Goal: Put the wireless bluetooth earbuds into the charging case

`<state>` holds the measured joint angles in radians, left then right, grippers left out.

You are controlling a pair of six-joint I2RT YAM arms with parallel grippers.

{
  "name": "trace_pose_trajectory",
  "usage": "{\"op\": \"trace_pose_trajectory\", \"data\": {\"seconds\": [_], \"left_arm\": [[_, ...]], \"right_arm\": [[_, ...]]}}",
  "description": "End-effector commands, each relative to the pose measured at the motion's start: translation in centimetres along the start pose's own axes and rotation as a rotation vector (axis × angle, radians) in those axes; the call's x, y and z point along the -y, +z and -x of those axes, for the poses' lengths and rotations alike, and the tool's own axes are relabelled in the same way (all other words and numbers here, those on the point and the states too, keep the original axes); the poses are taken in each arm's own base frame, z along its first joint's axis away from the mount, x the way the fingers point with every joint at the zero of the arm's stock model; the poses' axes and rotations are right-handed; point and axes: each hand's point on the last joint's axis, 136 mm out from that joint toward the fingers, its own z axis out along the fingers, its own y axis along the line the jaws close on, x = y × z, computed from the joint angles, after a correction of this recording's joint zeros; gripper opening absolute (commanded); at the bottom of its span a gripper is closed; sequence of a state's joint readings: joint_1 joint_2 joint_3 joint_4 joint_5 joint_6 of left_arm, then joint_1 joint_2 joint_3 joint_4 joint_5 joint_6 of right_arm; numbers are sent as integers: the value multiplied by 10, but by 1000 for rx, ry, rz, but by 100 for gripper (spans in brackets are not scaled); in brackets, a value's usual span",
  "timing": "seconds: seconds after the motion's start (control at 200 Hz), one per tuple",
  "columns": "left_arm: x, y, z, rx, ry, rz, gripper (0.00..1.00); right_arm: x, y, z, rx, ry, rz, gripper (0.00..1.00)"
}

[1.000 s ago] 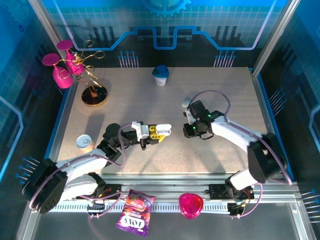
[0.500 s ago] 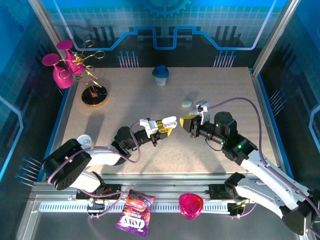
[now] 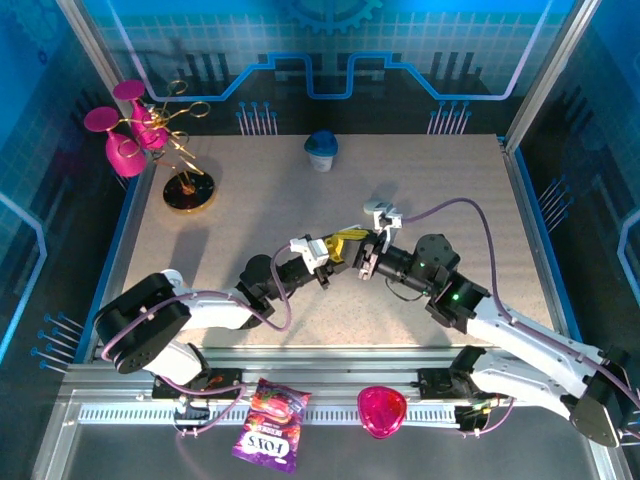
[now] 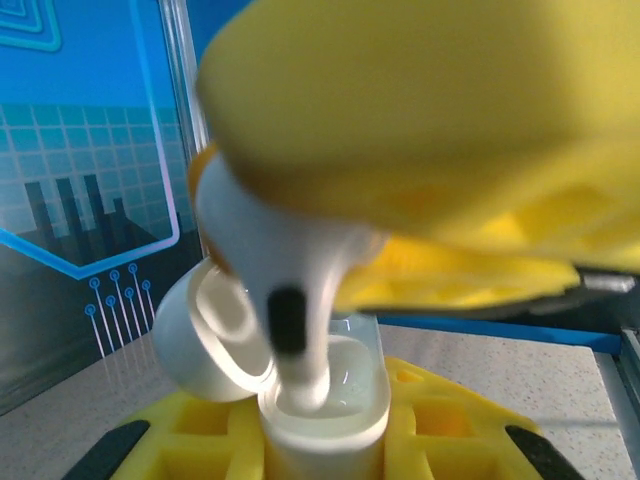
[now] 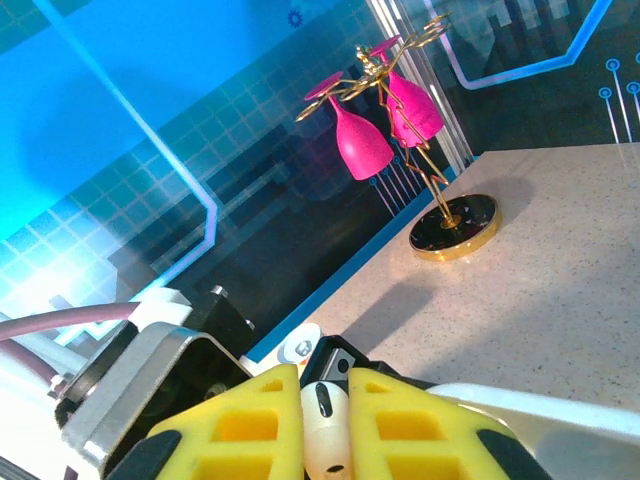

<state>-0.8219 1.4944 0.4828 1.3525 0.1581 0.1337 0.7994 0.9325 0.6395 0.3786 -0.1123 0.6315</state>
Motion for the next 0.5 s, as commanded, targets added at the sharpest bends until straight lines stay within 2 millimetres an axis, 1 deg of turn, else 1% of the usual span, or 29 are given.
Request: {"op": "trace_pose_trajectory", "data": {"seconds": [0.0,0.25,0.37,0.495], "left_arm": [[-5,6,22,74,35,35,13],[-8,7,24,77,31,48,13],[-8,8,24,78,28,48,13],[-7,9,29,90,23,40,13]], "right_arm": [[-7,-2,15,94,13,25,12],[-1,-11,19,129,8,-17,12],[3,-13,17,131,13,-34,12],[10,-11,11,109,16,-66,12]]}}
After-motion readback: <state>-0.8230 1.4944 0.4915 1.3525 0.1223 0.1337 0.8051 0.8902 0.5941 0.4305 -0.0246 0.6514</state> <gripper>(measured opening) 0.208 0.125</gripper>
